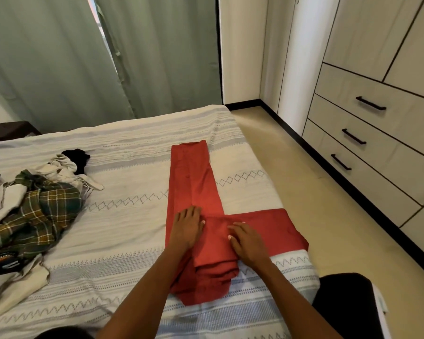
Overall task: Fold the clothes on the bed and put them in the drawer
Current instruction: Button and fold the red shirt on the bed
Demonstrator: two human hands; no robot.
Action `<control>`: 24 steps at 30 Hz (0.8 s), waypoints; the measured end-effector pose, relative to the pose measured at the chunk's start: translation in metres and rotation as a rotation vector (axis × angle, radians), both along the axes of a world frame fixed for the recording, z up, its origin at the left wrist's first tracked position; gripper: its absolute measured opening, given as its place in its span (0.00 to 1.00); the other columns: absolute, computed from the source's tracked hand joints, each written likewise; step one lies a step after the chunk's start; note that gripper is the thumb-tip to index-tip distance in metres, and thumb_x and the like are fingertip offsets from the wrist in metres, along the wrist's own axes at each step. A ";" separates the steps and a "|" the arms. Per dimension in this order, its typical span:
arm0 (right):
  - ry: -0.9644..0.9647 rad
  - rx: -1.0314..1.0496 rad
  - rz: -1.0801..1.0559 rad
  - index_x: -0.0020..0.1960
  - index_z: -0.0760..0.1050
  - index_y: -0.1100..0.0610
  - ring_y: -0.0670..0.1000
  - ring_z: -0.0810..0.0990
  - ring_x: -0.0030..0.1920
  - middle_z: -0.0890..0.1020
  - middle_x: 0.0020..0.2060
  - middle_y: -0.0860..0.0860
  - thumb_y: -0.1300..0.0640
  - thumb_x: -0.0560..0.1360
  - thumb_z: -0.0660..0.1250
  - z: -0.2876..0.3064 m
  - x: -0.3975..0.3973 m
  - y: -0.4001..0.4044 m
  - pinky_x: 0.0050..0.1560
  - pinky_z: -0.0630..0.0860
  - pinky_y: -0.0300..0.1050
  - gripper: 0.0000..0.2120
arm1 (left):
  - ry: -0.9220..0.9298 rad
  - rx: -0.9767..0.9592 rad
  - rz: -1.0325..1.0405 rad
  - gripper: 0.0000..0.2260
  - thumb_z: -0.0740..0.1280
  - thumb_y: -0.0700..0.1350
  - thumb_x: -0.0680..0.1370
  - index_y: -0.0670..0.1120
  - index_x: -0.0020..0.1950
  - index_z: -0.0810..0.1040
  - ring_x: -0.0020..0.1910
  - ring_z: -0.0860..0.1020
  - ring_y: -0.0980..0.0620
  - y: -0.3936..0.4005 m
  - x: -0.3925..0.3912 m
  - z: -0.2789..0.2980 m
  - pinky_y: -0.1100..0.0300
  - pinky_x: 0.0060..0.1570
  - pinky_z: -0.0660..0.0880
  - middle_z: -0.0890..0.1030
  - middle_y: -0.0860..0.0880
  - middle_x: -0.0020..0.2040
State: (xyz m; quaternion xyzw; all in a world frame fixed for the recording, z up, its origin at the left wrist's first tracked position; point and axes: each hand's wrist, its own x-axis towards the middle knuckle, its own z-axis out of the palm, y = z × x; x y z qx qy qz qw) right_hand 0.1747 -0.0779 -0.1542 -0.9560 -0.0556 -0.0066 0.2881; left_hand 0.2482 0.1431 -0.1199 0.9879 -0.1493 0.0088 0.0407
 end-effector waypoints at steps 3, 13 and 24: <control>-0.051 0.016 -0.230 0.66 0.76 0.51 0.55 0.71 0.70 0.77 0.66 0.51 0.47 0.81 0.57 -0.005 -0.010 -0.034 0.68 0.69 0.57 0.18 | 0.019 0.005 -0.177 0.28 0.46 0.59 0.80 0.49 0.73 0.69 0.72 0.68 0.43 -0.017 -0.008 0.002 0.48 0.70 0.63 0.69 0.46 0.74; 0.139 0.331 -0.763 0.72 0.69 0.52 0.58 0.73 0.65 0.70 0.70 0.52 0.47 0.82 0.59 0.000 -0.052 -0.108 0.64 0.70 0.54 0.20 | 0.213 -0.008 -0.356 0.24 0.54 0.55 0.83 0.49 0.78 0.63 0.76 0.63 0.44 -0.108 -0.005 0.001 0.50 0.73 0.61 0.61 0.46 0.79; 0.590 0.904 -0.771 0.73 0.71 0.59 0.57 0.78 0.63 0.77 0.67 0.58 0.47 0.85 0.49 -0.036 -0.036 -0.165 0.69 0.71 0.49 0.24 | 0.228 -0.038 -0.130 0.15 0.58 0.55 0.83 0.47 0.62 0.75 0.60 0.75 0.41 -0.196 0.023 0.002 0.49 0.59 0.69 0.76 0.44 0.60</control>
